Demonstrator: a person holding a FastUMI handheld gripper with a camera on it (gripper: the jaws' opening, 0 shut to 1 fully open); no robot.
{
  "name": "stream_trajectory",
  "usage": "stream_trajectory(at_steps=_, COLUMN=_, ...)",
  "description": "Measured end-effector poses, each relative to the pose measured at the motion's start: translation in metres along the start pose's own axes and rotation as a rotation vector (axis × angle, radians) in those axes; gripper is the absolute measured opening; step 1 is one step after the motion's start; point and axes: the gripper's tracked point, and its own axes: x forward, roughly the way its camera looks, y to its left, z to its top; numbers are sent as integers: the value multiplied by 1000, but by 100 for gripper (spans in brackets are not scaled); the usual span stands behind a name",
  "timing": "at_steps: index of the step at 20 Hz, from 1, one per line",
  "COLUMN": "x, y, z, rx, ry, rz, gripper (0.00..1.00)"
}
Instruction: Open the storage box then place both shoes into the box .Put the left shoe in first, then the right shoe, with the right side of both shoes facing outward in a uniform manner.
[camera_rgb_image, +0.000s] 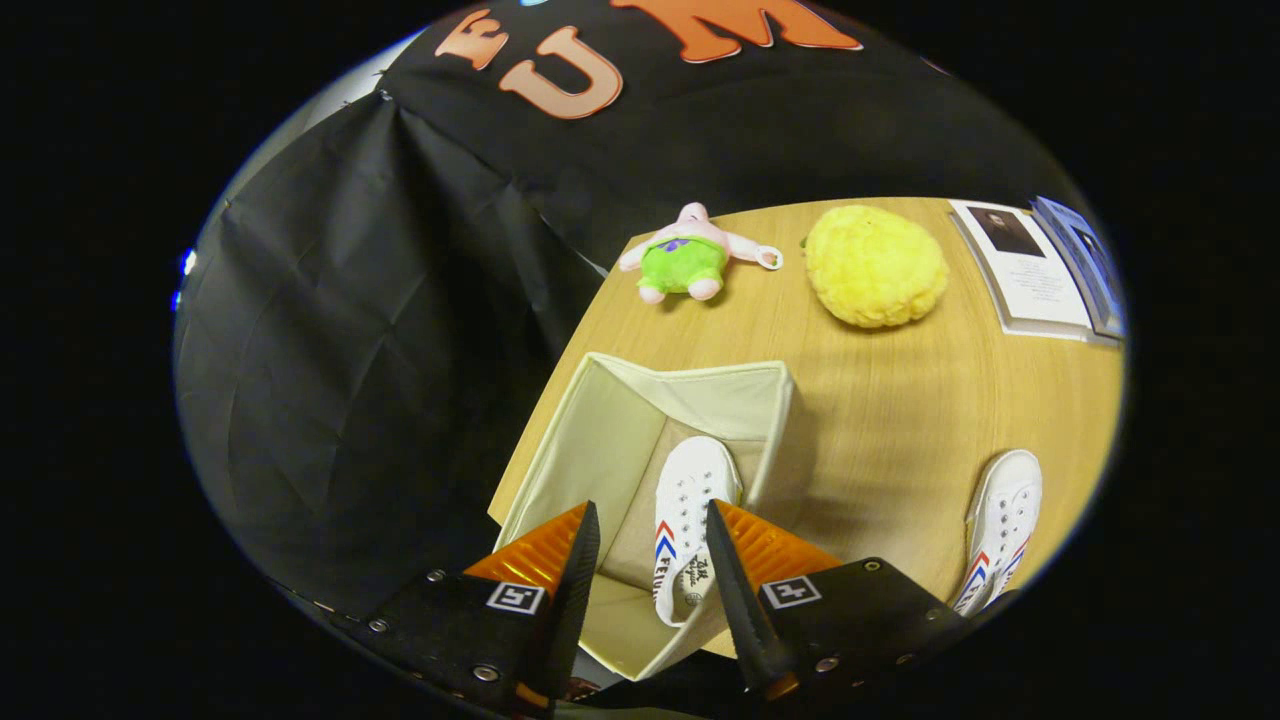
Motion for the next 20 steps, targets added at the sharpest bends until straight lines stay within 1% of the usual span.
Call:
stream_trajectory(at_steps=2, x=-12, y=-20, z=0, rx=101, ry=-30, rz=11, gripper=69)
stream_trajectory(at_steps=3, x=-18, y=-35, z=-5, rx=149, ry=-30, rz=0, gripper=73)
stream_trajectory(at_steps=4, x=-24, y=-52, z=-9, rx=190, ry=-37, rz=-12, gripper=75)
stream_trajectory(at_steps=5, x=-30, y=-71, z=-14, rx=221, ry=-44, rz=-36, gripper=77)
stream_trajectory(at_steps=7, x=-43, y=-114, z=-27, rx=259, ry=-51, rz=-107, gripper=78)
stream_trajectory(at_steps=10, x=-59, y=-178, z=-50, rx=278, ry=-47, rz=-242, gripper=81)
stream_trajectory(at_steps=13, x=-78, y=-220, z=-68, rx=290, ry=-37, rz=-320, gripper=81)
stream_trajectory(at_steps=17, x=-101, y=-276, z=-87, rx=238, ry=-25, rz=-450, gripper=81)
stream_trajectory(at_steps=20, x=-105, y=-304, z=-111, rx=240, ry=38, rz=-496, gripper=81)
